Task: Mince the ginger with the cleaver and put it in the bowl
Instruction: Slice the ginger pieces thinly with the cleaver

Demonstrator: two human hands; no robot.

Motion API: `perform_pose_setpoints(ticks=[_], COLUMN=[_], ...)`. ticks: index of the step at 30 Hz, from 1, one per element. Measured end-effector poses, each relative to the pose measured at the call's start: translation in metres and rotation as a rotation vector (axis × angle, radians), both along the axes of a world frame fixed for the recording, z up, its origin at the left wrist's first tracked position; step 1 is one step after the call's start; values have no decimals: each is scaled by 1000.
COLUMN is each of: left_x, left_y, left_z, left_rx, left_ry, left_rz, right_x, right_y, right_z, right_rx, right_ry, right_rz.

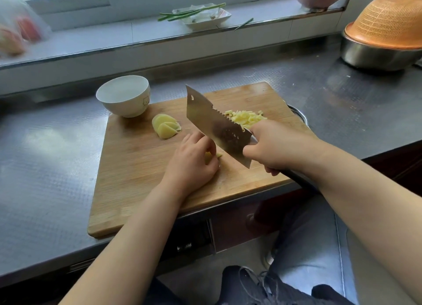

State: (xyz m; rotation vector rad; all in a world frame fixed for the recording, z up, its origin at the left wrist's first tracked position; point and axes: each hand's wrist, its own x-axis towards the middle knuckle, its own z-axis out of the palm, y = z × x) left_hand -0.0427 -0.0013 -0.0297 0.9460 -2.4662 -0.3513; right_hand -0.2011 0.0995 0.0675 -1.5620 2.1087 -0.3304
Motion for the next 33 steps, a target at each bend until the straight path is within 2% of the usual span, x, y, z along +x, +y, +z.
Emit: perform_pose_setpoints(ticks=[10, 17, 21, 25, 27, 33], left_x=[-1, -1, 0, 7, 10, 11], left_y=[1, -2, 0, 5, 7, 7], left_z=[-2, -7, -7, -8, -6, -4], left_rx=[-45, -105, -92, -76, -47, -11], left_ry=[-11, 26, 27, 59, 42, -17], left_rz=[40, 41, 33, 0, -20, -17], right_x=[3, 12, 13, 3, 0, 4], right_y=[-4, -12, -9, 0, 4, 5], right_z=[10, 6, -5, -12, -10, 2], right_rx=[46, 165, 134, 61, 33, 40], right_ry=[-12, 27, 1, -120, -103, -64], right_rz=[37, 73, 4, -92, -110, -24])
